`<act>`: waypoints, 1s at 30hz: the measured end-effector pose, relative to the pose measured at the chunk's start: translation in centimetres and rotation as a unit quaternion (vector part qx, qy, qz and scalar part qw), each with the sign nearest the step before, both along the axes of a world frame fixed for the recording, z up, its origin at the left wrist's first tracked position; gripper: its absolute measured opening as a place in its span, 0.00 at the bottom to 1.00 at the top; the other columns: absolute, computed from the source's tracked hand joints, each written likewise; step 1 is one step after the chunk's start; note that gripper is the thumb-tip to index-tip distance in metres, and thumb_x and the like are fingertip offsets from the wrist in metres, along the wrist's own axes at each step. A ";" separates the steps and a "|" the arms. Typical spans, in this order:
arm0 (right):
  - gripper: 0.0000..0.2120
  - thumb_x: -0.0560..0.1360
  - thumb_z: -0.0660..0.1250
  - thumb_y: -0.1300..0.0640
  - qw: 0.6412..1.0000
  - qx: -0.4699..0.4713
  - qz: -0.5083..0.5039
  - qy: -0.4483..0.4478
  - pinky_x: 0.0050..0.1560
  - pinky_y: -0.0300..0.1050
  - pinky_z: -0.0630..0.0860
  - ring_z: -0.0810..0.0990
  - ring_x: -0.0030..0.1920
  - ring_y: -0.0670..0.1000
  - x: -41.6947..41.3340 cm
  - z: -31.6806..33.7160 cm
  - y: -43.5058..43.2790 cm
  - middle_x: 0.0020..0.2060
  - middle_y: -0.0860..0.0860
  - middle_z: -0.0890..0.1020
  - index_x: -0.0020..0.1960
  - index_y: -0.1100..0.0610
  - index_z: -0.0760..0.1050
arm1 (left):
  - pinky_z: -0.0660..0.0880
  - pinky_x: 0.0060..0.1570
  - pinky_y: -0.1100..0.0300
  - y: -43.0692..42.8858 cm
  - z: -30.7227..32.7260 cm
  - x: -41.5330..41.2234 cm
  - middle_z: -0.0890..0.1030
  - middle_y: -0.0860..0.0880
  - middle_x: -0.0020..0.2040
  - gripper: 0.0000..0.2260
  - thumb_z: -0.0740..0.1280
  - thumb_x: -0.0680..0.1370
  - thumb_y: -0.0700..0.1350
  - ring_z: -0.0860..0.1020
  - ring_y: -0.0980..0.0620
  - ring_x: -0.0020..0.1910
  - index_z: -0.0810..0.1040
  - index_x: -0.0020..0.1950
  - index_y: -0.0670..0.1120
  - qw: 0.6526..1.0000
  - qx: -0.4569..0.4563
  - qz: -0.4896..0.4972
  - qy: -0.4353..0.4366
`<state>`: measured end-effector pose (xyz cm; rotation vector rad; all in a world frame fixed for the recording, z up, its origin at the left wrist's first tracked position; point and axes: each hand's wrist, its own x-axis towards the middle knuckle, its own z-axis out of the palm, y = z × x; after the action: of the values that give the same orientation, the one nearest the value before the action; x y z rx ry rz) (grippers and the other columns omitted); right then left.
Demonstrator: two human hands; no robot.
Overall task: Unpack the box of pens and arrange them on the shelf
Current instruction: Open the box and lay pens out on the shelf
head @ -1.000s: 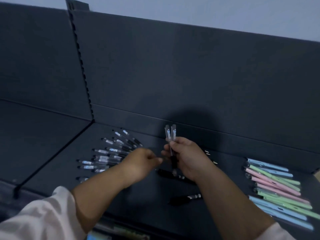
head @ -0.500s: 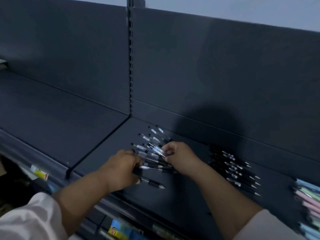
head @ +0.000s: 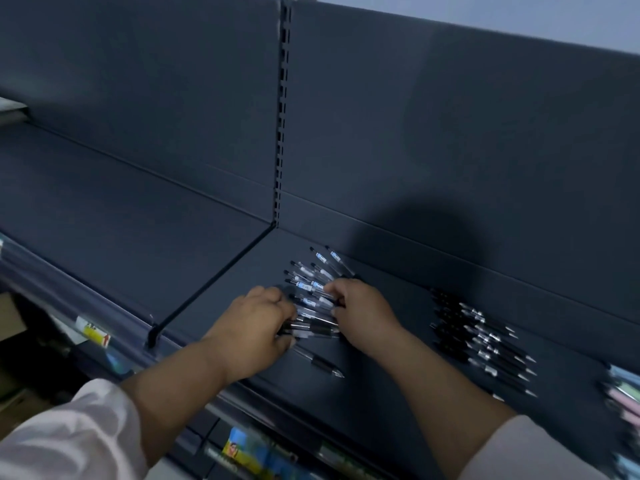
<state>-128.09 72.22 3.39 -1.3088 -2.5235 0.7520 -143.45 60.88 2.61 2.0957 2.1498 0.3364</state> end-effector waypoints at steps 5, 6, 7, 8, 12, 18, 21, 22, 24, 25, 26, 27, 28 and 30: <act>0.13 0.77 0.63 0.59 0.997 0.072 0.040 -0.003 0.58 0.43 0.70 0.72 0.59 0.53 1.3 0.7 -0.9 0.57 0.51 0.77 0.61 0.52 0.76 | 0.66 0.63 0.57 0.0 1.0 0.7 0.70 0.53 0.62 0.20 0.62 0.78 0.57 0.68 0.51 0.62 0.69 0.68 0.53 0.998 0.033 0.030 0.039; 0.13 0.78 0.62 0.57 0.995 0.088 0.048 -0.009 0.60 0.44 0.69 0.71 0.60 0.53 1.5 0.9 -1.0 0.59 0.51 0.76 0.62 0.53 0.75 | 0.65 0.65 0.56 -0.1 1.1 0.8 0.70 0.53 0.64 0.21 0.62 0.78 0.57 0.68 0.50 0.64 0.68 0.69 0.53 0.998 0.038 0.037 0.045; 0.14 0.79 0.61 0.55 0.993 0.105 0.057 -0.019 0.63 0.45 0.68 0.69 0.62 0.53 1.6 1.0 -1.1 0.61 0.51 0.75 0.64 0.53 0.74 | 0.65 0.65 0.56 -0.3 1.3 0.9 0.70 0.52 0.65 0.22 0.62 0.78 0.57 0.68 0.49 0.65 0.68 0.70 0.52 0.997 0.044 0.045 0.050; 0.16 0.79 0.61 0.53 0.990 0.123 0.068 -0.028 0.65 0.45 0.66 0.68 0.64 0.53 1.8 1.0 -1.2 0.63 0.50 0.74 0.66 0.53 0.73 | 0.65 0.66 0.55 -0.6 1.4 1.0 0.70 0.51 0.66 0.23 0.63 0.77 0.57 0.68 0.48 0.65 0.68 0.71 0.51 0.996 0.051 0.053 0.057; 0.20 0.80 0.61 0.51 0.977 0.177 0.117 0.000 0.72 0.51 0.59 0.63 0.71 0.55 1.7 0.8 -1.9 0.70 0.53 0.70 0.70 0.55 0.70 | 0.70 0.62 0.47 -2.7 1.5 1.2 0.75 0.44 0.65 0.26 0.69 0.74 0.54 0.73 0.41 0.64 0.72 0.68 0.45 0.988 0.064 0.098 0.098; 0.26 0.81 0.53 0.43 0.967 0.179 0.177 -0.050 0.74 0.50 0.45 0.48 0.77 0.52 -0.1 0.5 -4.4 0.77 0.50 0.55 0.77 0.50 0.56 | 0.61 0.70 0.49 -7.6 1.5 0.1 0.65 0.43 0.73 0.29 0.63 0.77 0.58 0.64 0.42 0.71 0.64 0.74 0.46 0.974 0.033 0.192 0.119; 0.27 0.81 0.52 0.43 0.966 0.164 0.194 -0.056 0.76 0.52 0.44 0.46 0.77 0.52 -1.5 1.1 -6.7 0.77 0.50 0.54 0.77 0.50 0.54 | 0.56 0.72 0.52 -10.3 1.9 -0.9 0.61 0.45 0.75 0.29 0.60 0.78 0.59 0.60 0.46 0.74 0.59 0.76 0.48 0.969 0.036 0.218 0.108; 0.27 0.81 0.51 0.42 0.963 0.165 0.203 -0.061 0.76 0.52 0.44 0.46 0.77 0.52 -2.2 1.3 -7.5 0.78 0.50 0.53 0.77 0.50 0.53 | 0.56 0.71 0.53 -11.3 2.1 -1.4 0.62 0.46 0.75 0.29 0.59 0.78 0.59 0.60 0.46 0.74 0.60 0.76 0.48 0.968 0.043 0.224 0.108; 0.27 0.81 0.50 0.42 0.958 0.170 0.219 -0.067 0.76 0.52 0.43 0.45 0.77 0.51 -3.7 2.1 -9.1 0.78 0.49 0.51 0.78 0.50 0.52 | 0.58 0.71 0.51 -13.3 2.3 -2.7 0.64 0.45 0.74 0.29 0.60 0.77 0.59 0.61 0.45 0.73 0.62 0.75 0.47 0.964 0.061 0.238 0.103; 0.28 0.81 0.50 0.42 0.956 0.172 0.226 -0.069 0.76 0.52 0.42 0.44 0.77 0.51 -4.8 2.5 -10.0 0.78 0.49 0.51 0.78 0.50 0.51 | 0.59 0.71 0.51 -14.4 2.4 -3.5 0.64 0.45 0.74 0.29 0.62 0.77 0.58 0.62 0.45 0.73 0.63 0.74 0.47 0.962 0.066 0.245 0.097; 0.28 0.81 0.50 0.42 0.954 0.172 0.234 -0.071 0.76 0.52 0.42 0.44 0.77 0.51 -5.9 2.8 -11.0 0.78 0.49 0.51 0.78 0.50 0.51 | 0.60 0.71 0.50 -15.6 2.4 -4.4 0.65 0.45 0.73 0.29 0.63 0.77 0.58 0.63 0.45 0.72 0.64 0.74 0.47 0.961 0.064 0.253 0.093; 0.27 0.81 0.50 0.42 0.952 0.170 0.243 -0.073 0.76 0.52 0.42 0.44 0.77 0.51 -7.1 3.1 -12.2 0.78 0.49 0.50 0.78 0.50 0.51 | 0.61 0.71 0.50 -17.0 2.3 -5.4 0.66 0.45 0.73 0.29 0.63 0.77 0.57 0.63 0.44 0.72 0.64 0.74 0.46 0.959 0.063 0.260 0.093; 0.27 0.82 0.50 0.43 0.950 0.169 0.254 -0.074 0.76 0.52 0.42 0.44 0.77 0.51 -8.4 3.4 -13.5 0.78 0.49 0.50 0.78 0.51 0.51 | 0.62 0.69 0.50 -18.5 2.2 -6.4 0.67 0.44 0.72 0.29 0.64 0.77 0.57 0.65 0.44 0.71 0.65 0.74 0.46 0.956 0.064 0.269 0.092; 0.27 0.82 0.50 0.43 0.943 0.173 0.275 -0.073 0.76 0.52 0.42 0.44 0.77 0.51 -11.4 3.5 -16.4 0.78 0.49 0.51 0.78 0.51 0.52 | 0.65 0.66 0.48 -21.7 1.9 -8.8 0.71 0.43 0.69 0.28 0.65 0.75 0.56 0.68 0.42 0.69 0.69 0.71 0.44 0.950 0.074 0.289 0.089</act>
<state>-139.45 55.79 6.92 -0.5657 -2.9998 0.2684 -152.20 39.14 4.48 1.5584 2.9083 0.3796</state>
